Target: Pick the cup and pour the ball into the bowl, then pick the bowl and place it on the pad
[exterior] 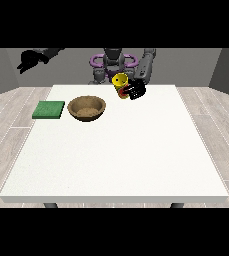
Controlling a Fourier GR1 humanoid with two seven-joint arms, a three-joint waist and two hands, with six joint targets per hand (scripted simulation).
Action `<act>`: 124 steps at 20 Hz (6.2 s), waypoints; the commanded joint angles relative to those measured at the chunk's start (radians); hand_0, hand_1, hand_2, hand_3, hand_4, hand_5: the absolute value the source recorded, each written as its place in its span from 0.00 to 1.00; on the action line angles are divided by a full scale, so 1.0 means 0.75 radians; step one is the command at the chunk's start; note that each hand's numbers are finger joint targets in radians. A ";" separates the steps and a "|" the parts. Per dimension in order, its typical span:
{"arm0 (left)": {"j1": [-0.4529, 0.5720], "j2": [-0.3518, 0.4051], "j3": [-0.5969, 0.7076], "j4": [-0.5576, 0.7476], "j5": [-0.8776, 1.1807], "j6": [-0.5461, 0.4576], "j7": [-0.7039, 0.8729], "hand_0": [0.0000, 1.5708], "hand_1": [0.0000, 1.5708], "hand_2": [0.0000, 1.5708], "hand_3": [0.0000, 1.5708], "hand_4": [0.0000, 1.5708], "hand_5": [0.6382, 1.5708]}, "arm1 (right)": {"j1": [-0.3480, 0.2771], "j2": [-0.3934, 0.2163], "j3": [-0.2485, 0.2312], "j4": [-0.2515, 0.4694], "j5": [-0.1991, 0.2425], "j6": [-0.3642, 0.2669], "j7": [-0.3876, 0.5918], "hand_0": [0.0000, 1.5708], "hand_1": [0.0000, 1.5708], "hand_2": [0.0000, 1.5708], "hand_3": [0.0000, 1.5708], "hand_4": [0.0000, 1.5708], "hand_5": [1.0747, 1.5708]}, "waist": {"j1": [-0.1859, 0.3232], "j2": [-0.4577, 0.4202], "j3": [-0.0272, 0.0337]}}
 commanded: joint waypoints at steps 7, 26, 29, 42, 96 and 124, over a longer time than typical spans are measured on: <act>-0.209 0.089 -0.219 0.224 -0.451 0.418 0.316 0.94 0.94 1.00 1.00 0.97 0.64 | -0.094 0.052 0.075 -0.017 0.012 0.004 0.033 0.00 0.00 0.22 0.43 0.34 0.99 | -0.131 0.017 0.0022; -0.527 -0.100 -0.864 0.689 -1.373 0.495 1.230 0.97 0.97 1.00 1.00 0.79 0.85 | -0.186 0.107 0.133 0.157 0.092 -0.027 -0.026 0.00 0.00 0.22 0.38 0.36 0.99 | -0.142 -0.041 0.0006; -0.501 -0.101 -0.973 0.688 -1.489 0.448 1.289 0.96 0.96 1.00 1.00 0.93 0.65 | -0.247 0.092 0.120 0.176 0.066 -0.006 0.013 0.00 0.00 0.22 0.39 0.36 0.99 | -0.166 -0.013 0.0001; -0.562 -0.103 -1.136 0.330 -1.702 -0.051 1.454 0.97 0.97 1.00 1.00 0.94 0.63 | -0.223 0.044 0.066 0.346 0.073 0.029 -0.124 0.00 0.00 0.24 0.42 0.37 0.99 | -0.092 -0.052 0.0003; -0.318 0.650 0.648 -0.322 0.866 -1.196 0.999 0.00 0.00 0.00 0.00 0.11 0.99 | -0.030 0.256 0.095 0.396 0.053 -0.057 -0.227 0.00 0.00 0.00 0.00 0.00 1.00 | 0.231 0.022 -0.0004; -0.459 0.732 0.647 -0.619 1.151 -1.119 1.220 0.00 0.00 0.00 0.00 0.00 1.00 | -0.105 0.221 -0.081 0.985 -0.046 0.009 -0.480 1.00 1.00 1.00 0.52 0.60 0.92 | 0.377 0.316 0.0003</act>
